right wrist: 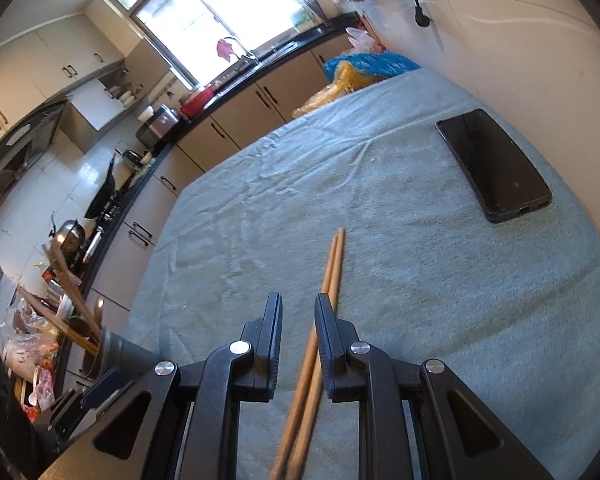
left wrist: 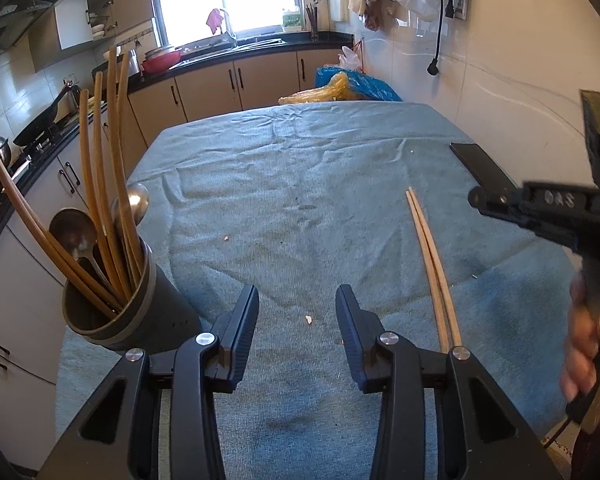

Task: Organize utensils
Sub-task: 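Grasp a wooden chopstick with the right gripper while the left gripper grasps the other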

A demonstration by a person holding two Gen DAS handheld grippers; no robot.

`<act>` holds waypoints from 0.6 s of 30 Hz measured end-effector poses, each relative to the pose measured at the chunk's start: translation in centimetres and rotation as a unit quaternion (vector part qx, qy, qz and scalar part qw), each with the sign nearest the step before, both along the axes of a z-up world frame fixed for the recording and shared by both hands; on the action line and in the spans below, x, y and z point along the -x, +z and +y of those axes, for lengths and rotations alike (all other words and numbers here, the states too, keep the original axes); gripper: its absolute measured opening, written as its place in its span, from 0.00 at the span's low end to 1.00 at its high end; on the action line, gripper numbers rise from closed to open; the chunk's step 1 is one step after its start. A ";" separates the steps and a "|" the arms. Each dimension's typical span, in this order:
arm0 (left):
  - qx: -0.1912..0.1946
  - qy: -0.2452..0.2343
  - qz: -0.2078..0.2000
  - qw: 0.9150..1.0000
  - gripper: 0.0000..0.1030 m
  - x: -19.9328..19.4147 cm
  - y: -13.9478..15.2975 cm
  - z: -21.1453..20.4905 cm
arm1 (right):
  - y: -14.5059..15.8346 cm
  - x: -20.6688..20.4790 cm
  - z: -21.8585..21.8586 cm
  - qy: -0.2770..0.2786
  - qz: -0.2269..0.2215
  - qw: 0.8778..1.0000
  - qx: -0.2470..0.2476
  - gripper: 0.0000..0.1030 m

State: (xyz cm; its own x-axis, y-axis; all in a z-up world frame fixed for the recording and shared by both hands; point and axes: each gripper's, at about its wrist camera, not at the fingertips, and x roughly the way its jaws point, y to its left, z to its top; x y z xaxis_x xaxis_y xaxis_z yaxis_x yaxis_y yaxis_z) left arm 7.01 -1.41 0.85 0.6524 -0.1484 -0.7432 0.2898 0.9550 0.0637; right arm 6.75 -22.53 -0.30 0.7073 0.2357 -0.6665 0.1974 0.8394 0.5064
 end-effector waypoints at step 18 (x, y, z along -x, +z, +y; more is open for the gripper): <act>0.011 0.001 0.014 1.000 0.38 -0.7 -0.9 1.3 | -4.8 -9.7 1.6 0.019 0.151 0.981 0.121 0.17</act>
State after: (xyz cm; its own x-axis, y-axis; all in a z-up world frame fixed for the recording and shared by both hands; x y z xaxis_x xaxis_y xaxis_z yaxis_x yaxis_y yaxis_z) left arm 7.70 -0.15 -0.07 0.6313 -0.1629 -0.7582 0.2887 0.9568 0.0348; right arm 16.41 -20.94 -5.08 0.4631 0.0670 -0.8838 0.2739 0.9375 0.2146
